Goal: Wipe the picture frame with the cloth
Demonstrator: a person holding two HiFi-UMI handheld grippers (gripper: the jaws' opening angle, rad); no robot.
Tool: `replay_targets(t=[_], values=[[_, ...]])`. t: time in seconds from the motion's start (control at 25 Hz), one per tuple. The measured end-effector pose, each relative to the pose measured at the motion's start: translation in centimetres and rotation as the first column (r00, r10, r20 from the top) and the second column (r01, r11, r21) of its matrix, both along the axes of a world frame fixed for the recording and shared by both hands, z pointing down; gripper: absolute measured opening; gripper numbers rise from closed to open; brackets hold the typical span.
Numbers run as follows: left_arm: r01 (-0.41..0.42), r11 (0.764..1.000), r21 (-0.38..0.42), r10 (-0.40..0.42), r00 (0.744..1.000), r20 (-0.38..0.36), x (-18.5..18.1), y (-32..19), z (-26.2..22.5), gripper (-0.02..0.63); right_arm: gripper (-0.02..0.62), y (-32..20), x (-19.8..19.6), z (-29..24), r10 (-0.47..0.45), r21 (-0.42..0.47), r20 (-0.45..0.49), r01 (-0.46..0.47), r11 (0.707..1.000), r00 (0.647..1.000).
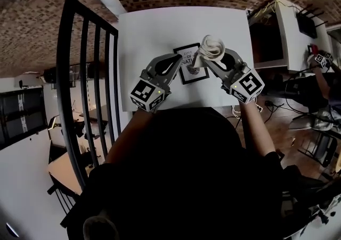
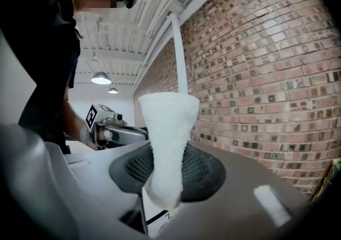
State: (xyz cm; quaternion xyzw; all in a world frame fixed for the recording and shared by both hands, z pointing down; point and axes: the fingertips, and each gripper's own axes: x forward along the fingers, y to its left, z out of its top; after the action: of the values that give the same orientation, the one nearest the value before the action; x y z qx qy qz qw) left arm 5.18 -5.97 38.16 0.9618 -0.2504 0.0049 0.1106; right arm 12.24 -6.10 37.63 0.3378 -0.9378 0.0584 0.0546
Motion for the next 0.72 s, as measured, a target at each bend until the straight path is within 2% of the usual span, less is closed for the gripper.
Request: replay_targets(t=[0.28,0.72], values=[[-0.014,1.000,-0.017,0.015,1.000,0.020,0.1,0.8,-0.5,0.000,0.121,0.8,-0.5,-0.7,-0.055,0.015,0.019,0.055,0.998,0.998],[-0.054,0.998,-0.036,0.054,0.999,-0.001,1.7,2.4,-2.0,0.000,0.123,1.4,-0.3,-1.7,-0.108,0.011,0.034,0.108,0.994,0.994]])
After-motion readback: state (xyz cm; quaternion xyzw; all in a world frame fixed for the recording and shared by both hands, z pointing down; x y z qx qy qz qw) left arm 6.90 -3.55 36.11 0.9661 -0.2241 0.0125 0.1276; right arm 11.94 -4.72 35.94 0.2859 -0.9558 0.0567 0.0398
